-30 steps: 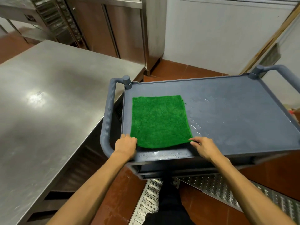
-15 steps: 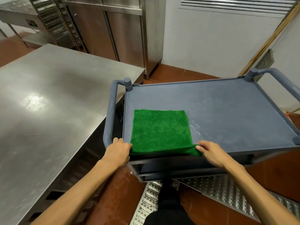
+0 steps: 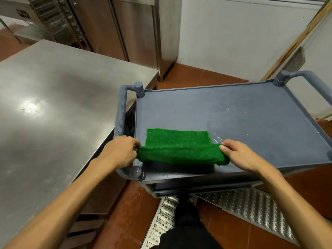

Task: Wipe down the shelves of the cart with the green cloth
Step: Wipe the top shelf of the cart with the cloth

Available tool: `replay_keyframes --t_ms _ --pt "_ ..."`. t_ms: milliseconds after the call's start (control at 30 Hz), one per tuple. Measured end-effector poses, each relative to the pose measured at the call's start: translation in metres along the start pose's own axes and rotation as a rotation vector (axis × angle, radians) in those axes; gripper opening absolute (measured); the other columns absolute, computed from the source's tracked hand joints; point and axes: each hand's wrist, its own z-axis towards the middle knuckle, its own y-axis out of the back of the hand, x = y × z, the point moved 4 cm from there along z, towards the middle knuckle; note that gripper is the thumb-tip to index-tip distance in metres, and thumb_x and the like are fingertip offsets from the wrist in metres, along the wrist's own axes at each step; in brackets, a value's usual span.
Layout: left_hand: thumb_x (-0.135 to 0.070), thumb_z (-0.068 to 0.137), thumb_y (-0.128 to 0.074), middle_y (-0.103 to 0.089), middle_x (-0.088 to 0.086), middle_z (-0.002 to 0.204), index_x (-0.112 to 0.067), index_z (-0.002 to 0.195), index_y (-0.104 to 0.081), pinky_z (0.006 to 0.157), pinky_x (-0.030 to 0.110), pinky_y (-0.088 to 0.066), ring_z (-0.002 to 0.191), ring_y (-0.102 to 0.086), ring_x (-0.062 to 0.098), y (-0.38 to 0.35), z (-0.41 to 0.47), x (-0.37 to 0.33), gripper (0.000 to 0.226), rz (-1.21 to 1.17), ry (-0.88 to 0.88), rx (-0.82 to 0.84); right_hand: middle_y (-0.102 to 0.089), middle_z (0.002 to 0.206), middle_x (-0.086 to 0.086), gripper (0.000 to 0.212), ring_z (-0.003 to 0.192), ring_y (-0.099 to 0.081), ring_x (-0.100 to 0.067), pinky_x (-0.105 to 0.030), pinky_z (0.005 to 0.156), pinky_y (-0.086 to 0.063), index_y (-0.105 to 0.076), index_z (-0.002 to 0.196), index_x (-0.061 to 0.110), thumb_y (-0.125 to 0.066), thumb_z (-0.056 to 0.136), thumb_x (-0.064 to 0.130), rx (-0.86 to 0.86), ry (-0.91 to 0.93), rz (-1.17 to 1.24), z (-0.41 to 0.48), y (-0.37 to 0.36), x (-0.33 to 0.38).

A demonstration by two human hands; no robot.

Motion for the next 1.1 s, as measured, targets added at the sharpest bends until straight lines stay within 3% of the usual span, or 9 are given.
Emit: replay_keyframes --t_ms 300,400,600,667,733,800,900,1000,1100 --pt "-0.022 0.099 -0.055 -0.06 0.008 0.11 -0.031 0.119 -0.071 0.082 0.042 -0.051 0.104 -0.061 0.033 -0.014 0.065 0.009 0.027 -0.117 0.022 -0.194 -0.064 0.08 -0.007 0.023 0.079 -0.058 -0.027 -0.034 0.067 -0.04 -0.061 0.088 0.012 -0.047 0.101 0.025 -0.127 -0.008 0.036 0.069 0.011 0.008" --pt "-0.018 0.099 -0.054 -0.06 0.01 0.111 -0.029 0.118 -0.072 0.081 0.042 -0.049 0.105 -0.062 0.035 -0.018 0.094 0.009 0.028 -0.166 0.07 -0.247 -0.069 0.082 -0.013 0.023 0.083 -0.064 -0.031 -0.038 0.078 -0.05 -0.064 0.09 0.007 -0.048 0.1 0.02 -0.182 -0.035 0.105 0.1 0.01 0.004" --pt "-0.015 0.09 -0.066 -0.053 0.015 0.116 -0.015 0.128 -0.062 0.073 0.05 -0.056 0.103 -0.058 0.038 -0.053 0.12 0.002 0.038 -0.134 0.049 -0.255 -0.062 0.107 -0.015 0.024 0.097 -0.062 -0.031 -0.041 0.095 -0.046 -0.063 0.115 0.006 -0.062 0.091 0.009 -0.169 0.01 0.07 0.137 -0.014 -0.01" --pt "-0.028 0.088 -0.072 -0.054 0.01 0.116 -0.017 0.126 -0.062 0.076 0.045 -0.057 0.104 -0.059 0.032 -0.071 0.116 -0.009 0.04 -0.116 -0.085 -0.164 -0.053 0.107 -0.006 0.024 0.093 -0.057 -0.023 -0.041 0.092 -0.048 -0.065 0.109 0.013 -0.069 0.086 0.013 -0.123 0.078 0.017 0.134 -0.027 -0.018" --pt "-0.054 0.084 -0.07 -0.052 0.003 0.118 -0.024 0.125 -0.062 0.082 0.04 -0.053 0.106 -0.057 0.024 -0.093 0.106 -0.02 0.052 -0.086 -0.199 0.061 -0.047 0.107 0.002 0.025 0.1 -0.053 -0.019 -0.038 0.093 -0.047 -0.067 0.103 0.02 -0.075 0.081 0.028 -0.029 0.185 -0.081 0.123 -0.044 -0.025" --pt "-0.069 0.074 -0.068 -0.049 0.002 0.119 -0.026 0.128 -0.059 0.084 0.04 -0.05 0.109 -0.051 0.022 -0.113 0.096 -0.023 0.07 -0.048 -0.222 0.239 -0.048 0.117 0.003 0.045 0.113 -0.047 -0.017 -0.035 0.101 -0.041 -0.066 0.115 0.024 -0.075 0.078 0.047 0.117 0.269 -0.196 0.108 -0.066 -0.033" --pt "-0.049 0.079 -0.075 -0.051 0.006 0.119 -0.022 0.13 -0.058 0.079 0.043 -0.051 0.111 -0.051 0.027 -0.128 0.09 -0.023 0.06 -0.034 -0.216 0.182 -0.046 0.14 -0.003 0.067 0.131 -0.04 -0.022 -0.039 0.112 -0.034 -0.054 0.138 0.022 -0.074 0.079 0.047 0.169 0.327 -0.288 0.091 -0.091 -0.046" --pt "-0.021 0.088 -0.07 -0.06 0.004 0.11 -0.022 0.119 -0.069 0.069 0.041 -0.055 0.103 -0.06 0.029 -0.128 0.088 -0.024 0.031 -0.037 -0.217 0.009 -0.049 0.142 -0.01 0.053 0.132 -0.045 -0.03 -0.048 0.106 -0.044 -0.059 0.132 0.015 -0.074 0.082 0.022 -0.002 0.375 -0.282 0.084 -0.1 -0.053" --pt "-0.011 0.087 -0.067 -0.065 0.005 0.1 -0.02 0.107 -0.074 0.062 0.041 -0.055 0.093 -0.065 0.031 -0.127 0.085 -0.026 0.023 -0.042 -0.198 -0.076 -0.049 0.146 -0.012 0.04 0.134 -0.047 -0.033 -0.047 0.107 -0.043 -0.064 0.127 0.01 -0.069 0.087 0.009 -0.11 0.411 -0.208 0.078 -0.107 -0.054"
